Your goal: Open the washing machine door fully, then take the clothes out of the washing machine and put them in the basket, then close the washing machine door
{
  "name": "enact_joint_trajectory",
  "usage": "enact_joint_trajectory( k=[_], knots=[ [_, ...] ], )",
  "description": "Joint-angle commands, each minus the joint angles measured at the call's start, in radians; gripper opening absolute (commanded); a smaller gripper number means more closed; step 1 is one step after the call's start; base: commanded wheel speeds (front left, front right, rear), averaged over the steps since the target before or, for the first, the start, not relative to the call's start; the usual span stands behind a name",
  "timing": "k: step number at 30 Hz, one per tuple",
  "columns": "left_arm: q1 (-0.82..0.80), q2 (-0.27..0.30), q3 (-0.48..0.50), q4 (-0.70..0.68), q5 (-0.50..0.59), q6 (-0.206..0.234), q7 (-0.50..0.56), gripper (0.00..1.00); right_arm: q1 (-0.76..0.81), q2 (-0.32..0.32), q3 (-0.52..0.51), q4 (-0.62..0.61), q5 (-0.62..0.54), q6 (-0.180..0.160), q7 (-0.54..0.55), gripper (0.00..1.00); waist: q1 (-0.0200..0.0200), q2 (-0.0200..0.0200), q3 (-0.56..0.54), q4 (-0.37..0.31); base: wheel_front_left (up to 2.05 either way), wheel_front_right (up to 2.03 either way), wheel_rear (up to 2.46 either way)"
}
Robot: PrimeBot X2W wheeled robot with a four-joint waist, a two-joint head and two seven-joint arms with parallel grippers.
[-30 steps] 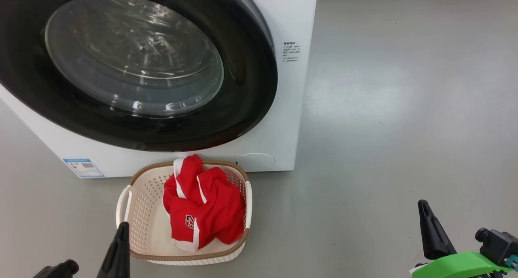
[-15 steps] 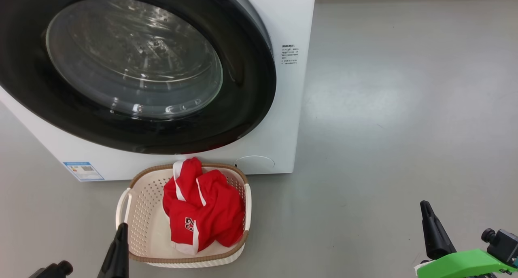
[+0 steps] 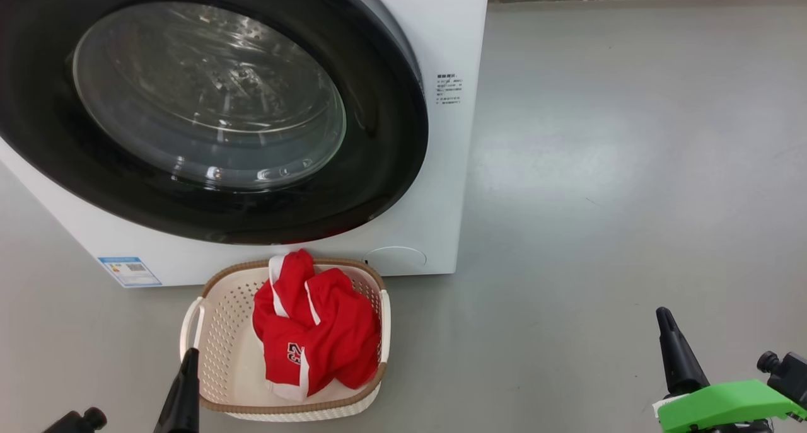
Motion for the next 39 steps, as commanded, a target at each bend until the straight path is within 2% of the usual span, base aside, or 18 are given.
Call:
enact_joint_trajectory(
  k=[1,39],
  knots=[
    [-0.04,0.007,0.023,-0.021,-0.02,-0.003,0.004,0.0,-0.045,-0.019,0.004,-0.026,0.02,0.0,0.006,0.0,-0.0001,-0.0001,-0.001,0.0,0.0,0.0,0.0],
    [-0.075,-0.007,0.048,-0.014,-0.394,-0.005,0.112,0.0,-0.09,-0.035,0.0,-0.03,0.381,-0.001,0.107,0.0,-0.0001,-0.0001,-0.029,-0.01,0.0,0.0,0.0]
  ],
)
